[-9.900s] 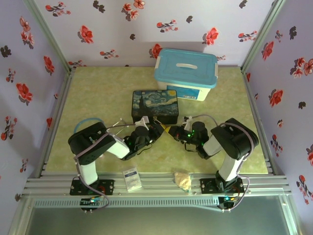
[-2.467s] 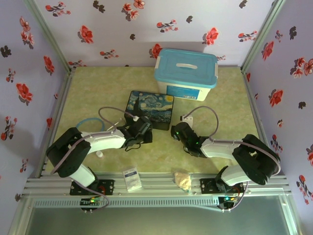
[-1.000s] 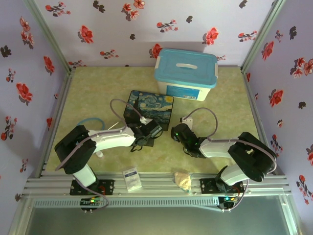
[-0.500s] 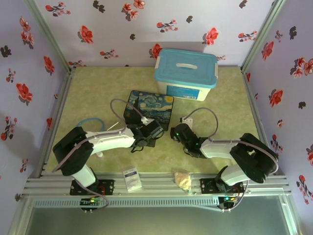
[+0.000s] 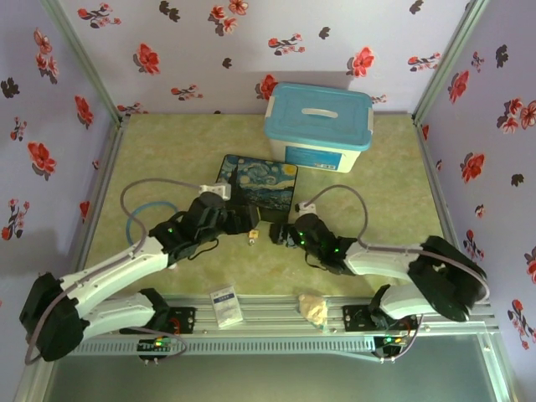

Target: Unlock the padlock with the key

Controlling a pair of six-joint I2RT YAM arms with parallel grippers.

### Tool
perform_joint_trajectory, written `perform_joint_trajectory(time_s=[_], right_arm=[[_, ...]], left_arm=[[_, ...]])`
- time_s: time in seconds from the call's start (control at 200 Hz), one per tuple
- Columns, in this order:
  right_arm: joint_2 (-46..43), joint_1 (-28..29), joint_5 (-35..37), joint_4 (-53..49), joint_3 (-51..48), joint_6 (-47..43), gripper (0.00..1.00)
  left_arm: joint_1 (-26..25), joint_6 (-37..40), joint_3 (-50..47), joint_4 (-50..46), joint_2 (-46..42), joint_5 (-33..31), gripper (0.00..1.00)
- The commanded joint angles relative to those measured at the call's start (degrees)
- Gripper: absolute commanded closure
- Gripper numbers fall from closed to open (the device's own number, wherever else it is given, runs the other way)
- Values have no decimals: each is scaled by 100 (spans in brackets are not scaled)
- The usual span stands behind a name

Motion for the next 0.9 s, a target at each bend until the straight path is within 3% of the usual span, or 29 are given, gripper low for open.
perform_joint_trajectory(time_s=[0.0, 0.085, 0.24, 0.445, 0.89], right_arm=[[783, 66, -825, 789, 446, 216, 1], [1411, 82, -1055, 1048, 805, 221, 8], [2057, 75, -1024, 1077, 1211, 294, 38], [2329, 158, -1047, 778, 1409, 269, 42], [2475, 317, -504, -145, 1615, 19, 52]], left_arm=[[271, -376, -482, 539, -289, 466, 0], [341, -394, -668, 412, -472, 455, 0], [424, -798, -1097, 341, -916, 289, 0], [529, -930, -1425, 446, -1456, 257, 0], [582, -845, -1472, 356, -1513, 261, 0]])
